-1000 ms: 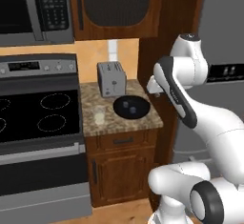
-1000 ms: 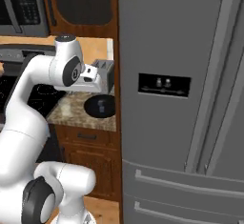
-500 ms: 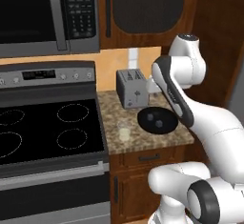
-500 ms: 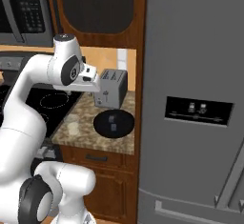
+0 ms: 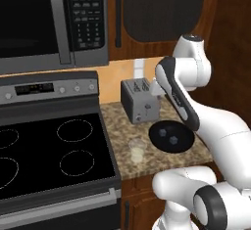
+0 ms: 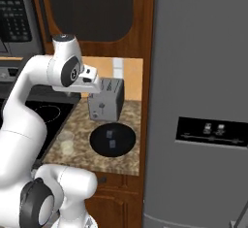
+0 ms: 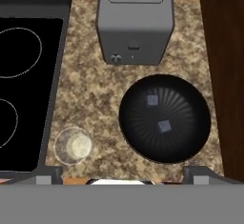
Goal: Grab a lemon wedge from the fridge and one ice cube from the ice bowl, and put them in the glass of lemonade.
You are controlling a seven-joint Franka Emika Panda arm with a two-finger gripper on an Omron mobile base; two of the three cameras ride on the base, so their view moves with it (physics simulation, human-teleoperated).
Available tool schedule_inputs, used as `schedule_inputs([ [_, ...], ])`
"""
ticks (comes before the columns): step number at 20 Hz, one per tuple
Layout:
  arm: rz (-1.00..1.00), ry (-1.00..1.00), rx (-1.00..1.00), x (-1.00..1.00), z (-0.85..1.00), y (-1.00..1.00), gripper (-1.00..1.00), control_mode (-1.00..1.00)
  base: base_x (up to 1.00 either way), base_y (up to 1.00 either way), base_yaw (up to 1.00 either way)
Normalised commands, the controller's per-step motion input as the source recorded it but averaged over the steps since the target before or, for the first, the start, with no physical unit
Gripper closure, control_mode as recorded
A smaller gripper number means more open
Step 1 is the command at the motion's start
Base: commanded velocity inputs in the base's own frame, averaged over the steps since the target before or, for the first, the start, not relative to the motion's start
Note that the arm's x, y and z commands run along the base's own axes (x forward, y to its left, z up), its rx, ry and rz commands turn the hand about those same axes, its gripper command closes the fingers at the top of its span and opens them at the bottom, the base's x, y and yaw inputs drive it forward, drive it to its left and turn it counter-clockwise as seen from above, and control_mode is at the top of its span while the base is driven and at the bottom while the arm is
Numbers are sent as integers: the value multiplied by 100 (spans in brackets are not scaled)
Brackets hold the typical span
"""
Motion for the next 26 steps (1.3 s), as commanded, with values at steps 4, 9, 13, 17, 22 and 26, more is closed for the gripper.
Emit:
schedule_inputs([
  [4, 0, 0, 0, 0, 0, 0, -100, 100, 43, -2, -2],
  [9, 3, 21, 0, 44, -90, -81, -100, -100, 0, 0, 0],
  [13, 14, 29, 0, 54, -100, -85, -100, -100, 0, 0, 0],
  [17, 16, 11, -1, 21, -99, -26, -100, -100, 0, 0, 0],
  [22, 6, 2, -2, 6, -46, 16, -100, -100, 0, 0, 0],
  [26, -1, 0, 0, 0, -73, 15, -100, -100, 0, 0, 0],
])
